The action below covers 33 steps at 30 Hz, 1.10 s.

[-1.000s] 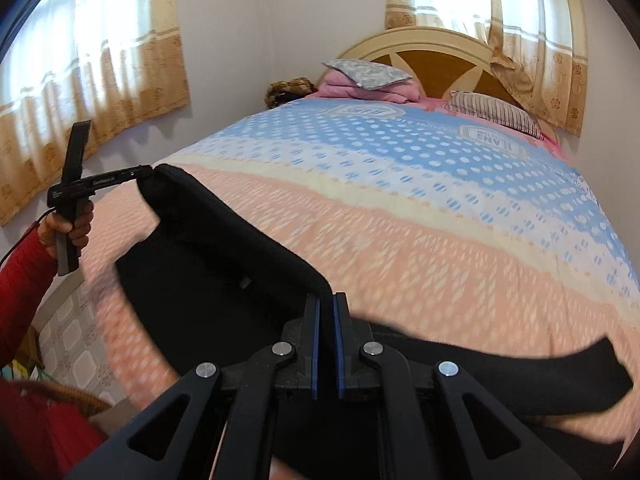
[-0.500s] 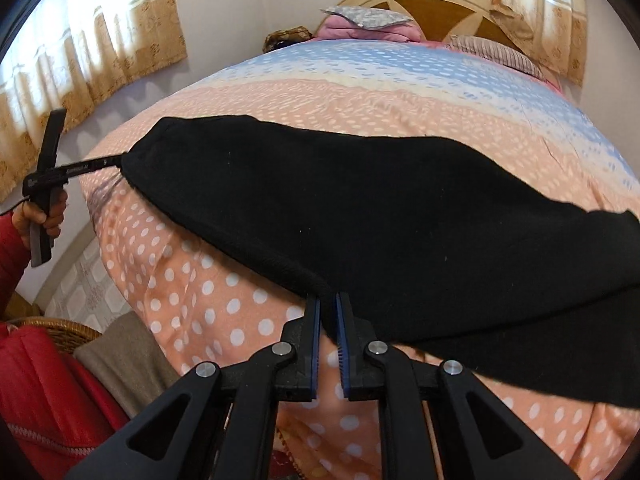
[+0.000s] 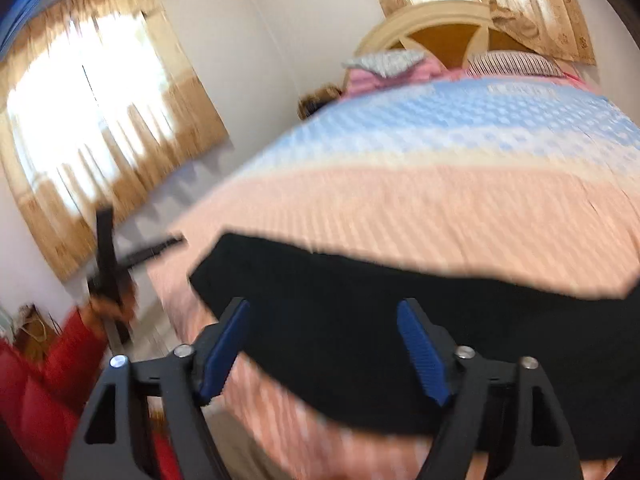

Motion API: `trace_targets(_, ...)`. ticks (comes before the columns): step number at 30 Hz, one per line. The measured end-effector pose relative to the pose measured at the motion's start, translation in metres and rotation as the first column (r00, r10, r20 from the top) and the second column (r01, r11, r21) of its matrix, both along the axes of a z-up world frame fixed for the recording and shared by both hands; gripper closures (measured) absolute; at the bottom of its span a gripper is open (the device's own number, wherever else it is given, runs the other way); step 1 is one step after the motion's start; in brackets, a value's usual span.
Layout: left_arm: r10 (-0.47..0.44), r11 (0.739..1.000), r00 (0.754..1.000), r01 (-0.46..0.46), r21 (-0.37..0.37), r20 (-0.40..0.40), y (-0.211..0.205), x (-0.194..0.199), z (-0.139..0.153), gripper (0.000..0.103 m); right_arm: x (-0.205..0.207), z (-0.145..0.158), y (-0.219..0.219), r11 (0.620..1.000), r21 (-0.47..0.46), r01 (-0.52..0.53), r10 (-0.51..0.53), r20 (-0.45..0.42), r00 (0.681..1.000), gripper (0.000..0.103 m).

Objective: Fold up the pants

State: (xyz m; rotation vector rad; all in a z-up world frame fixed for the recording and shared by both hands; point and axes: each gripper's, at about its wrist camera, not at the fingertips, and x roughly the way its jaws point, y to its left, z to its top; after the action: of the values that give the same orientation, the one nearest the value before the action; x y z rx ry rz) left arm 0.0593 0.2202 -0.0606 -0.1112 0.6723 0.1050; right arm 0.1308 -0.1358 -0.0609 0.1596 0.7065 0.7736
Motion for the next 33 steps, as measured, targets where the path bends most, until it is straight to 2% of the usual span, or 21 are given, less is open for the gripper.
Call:
trace_targets(3,-0.027,0.999,0.998,0.029,0.031,-0.051,-0.025,0.01,-0.024,0.057,0.037,-0.006,0.031,0.999,0.011,-0.042,0.042,-0.041,0.998,0.025)
trace_targets(6,-0.001,0.99,0.996,0.014,0.142,-0.093,-0.038,0.011,-0.047,0.057,0.074,-0.025,0.066,0.994,-0.012,-0.108,0.106,-0.12,0.987,0.025)
trace_targets(10,0.01,0.983,0.998,0.002,0.185,-0.06,-0.039,0.009,-0.052,0.052,0.104,-0.058,0.099,0.982,-0.062,-0.179,0.162,-0.216,0.963,0.025)
trace_targets(12,0.018,0.981,0.998,-0.007,0.192,-0.058,-0.038,0.012,-0.05,0.05,0.108,-0.072,0.109,0.972,-0.082,-0.219,0.19,-0.275,0.943,0.025)
trace_targets(14,0.022,0.984,0.998,-0.012,0.178,-0.052,-0.036,0.015,-0.049,0.047,0.101,-0.07,0.117,0.957,-0.103,-0.27,0.234,-0.271,0.934,0.025)
trace_targets(17,0.034,0.986,0.998,-0.025,0.164,-0.051,-0.034,0.02,-0.051,0.044,0.095,-0.067,0.127,0.932,-0.054,-0.359,0.326,-0.312,0.892,0.025)
trace_targets(21,0.043,0.983,0.998,-0.034,0.182,-0.045,-0.038,0.02,-0.054,0.042,0.098,-0.074,0.146,0.915,-0.052,-0.401,0.364,-0.325,0.873,0.025)
trace_targets(22,0.044,0.983,0.998,-0.035,0.178,-0.047,-0.037,0.02,-0.053,0.042,0.104,-0.078,0.151,0.915,-0.035,-0.403,0.368,-0.34,0.866,0.025)
trace_targets(24,0.042,0.986,0.998,-0.033,0.162,-0.056,-0.035,0.022,-0.051,0.04,0.121,-0.09,0.158,0.917,0.056,-0.395,0.383,-0.398,0.833,0.025)
trace_targets(27,0.045,0.985,0.997,-0.033,0.17,-0.067,-0.03,0.024,-0.052,0.035,0.139,-0.083,0.155,0.933,0.123,-0.339,0.359,-0.396,0.845,0.025)
trace_targets(29,0.046,0.984,0.997,-0.034,0.175,-0.065,-0.029,0.024,-0.053,0.033,0.158,-0.076,0.141,0.931,0.211,-0.299,0.362,-0.415,0.835,0.025)
trace_targets(30,0.046,0.984,0.997,-0.035,0.175,-0.064,-0.03,0.024,-0.054,0.033,0.172,-0.077,0.131,0.922,0.287,-0.262,0.37,-0.444,0.816,0.025)
trace_targets(31,0.047,0.984,0.997,-0.035,0.174,-0.065,-0.03,0.025,-0.054,0.032,0.189,-0.082,0.12,0.904,0.372,-0.209,0.383,-0.493,0.781,0.025)
trace_targets(33,0.053,0.984,0.996,-0.04,0.174,-0.067,-0.031,0.027,-0.055,0.031,0.216,-0.104,0.103,0.87,0.485,-0.091,0.406,-0.6,0.689,0.026)
